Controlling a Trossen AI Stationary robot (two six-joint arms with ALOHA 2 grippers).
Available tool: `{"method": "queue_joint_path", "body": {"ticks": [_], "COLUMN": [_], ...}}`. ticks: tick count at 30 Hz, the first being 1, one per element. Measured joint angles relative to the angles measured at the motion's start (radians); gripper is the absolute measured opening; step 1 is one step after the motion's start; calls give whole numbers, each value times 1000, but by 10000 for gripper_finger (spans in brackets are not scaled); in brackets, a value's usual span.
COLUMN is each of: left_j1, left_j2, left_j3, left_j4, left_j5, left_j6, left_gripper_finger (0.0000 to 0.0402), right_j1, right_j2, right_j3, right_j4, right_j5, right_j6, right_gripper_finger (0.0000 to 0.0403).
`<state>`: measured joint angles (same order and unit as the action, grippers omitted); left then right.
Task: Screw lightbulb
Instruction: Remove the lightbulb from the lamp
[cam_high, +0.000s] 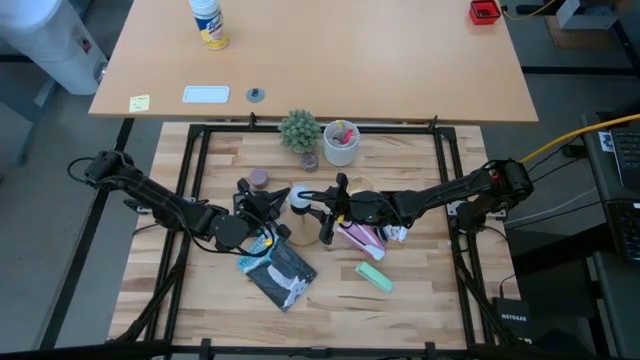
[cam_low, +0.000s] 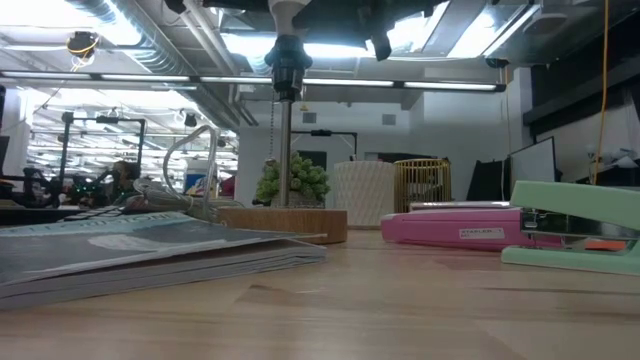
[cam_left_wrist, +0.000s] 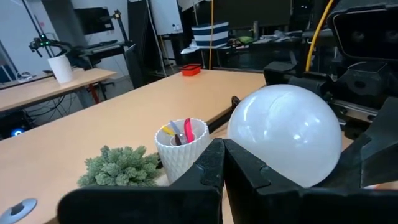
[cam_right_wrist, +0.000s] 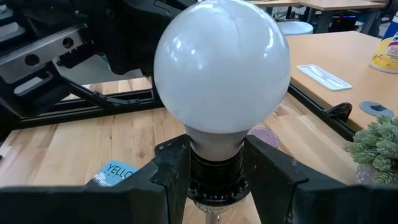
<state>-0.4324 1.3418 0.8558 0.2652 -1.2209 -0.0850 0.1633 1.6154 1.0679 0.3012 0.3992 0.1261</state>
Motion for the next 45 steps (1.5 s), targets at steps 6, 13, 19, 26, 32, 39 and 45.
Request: {"method": "queue_joint_path", "body": {"ticks": [6,13,19,26,32,39,45], "left_j1": [-15,-74,-101,-106,-138,-159,-133], "left_j2": [0,2,3,3,3,3,2], "left_j3": [0,0,0,0,0,0,0], "left_j4": [-2,-4,-3,-2,-1,-2,-80], "left_j5": [-8,-66,-70,-81,-129,-204,-155], "left_j6": [-16,-24,-38,-47,-46,-49,-164], "left_gripper_finger": [1,1,1,1,1,1,1], "right_j1": [0,1,-1,-1,-1,-1,-1], "right_j2": [0,0,0,0,0,0,0], "right_j3": [0,0,0,0,0,1,1], "right_j4": [2,6,11,9,6,5,4], "right_j5": [-2,-10,5,3,-56,-102,-104], "right_j6": [-2,-3,-2,-1,0,1,1], "right_gripper_finger": [147,147,147,147,147,147,147]}}
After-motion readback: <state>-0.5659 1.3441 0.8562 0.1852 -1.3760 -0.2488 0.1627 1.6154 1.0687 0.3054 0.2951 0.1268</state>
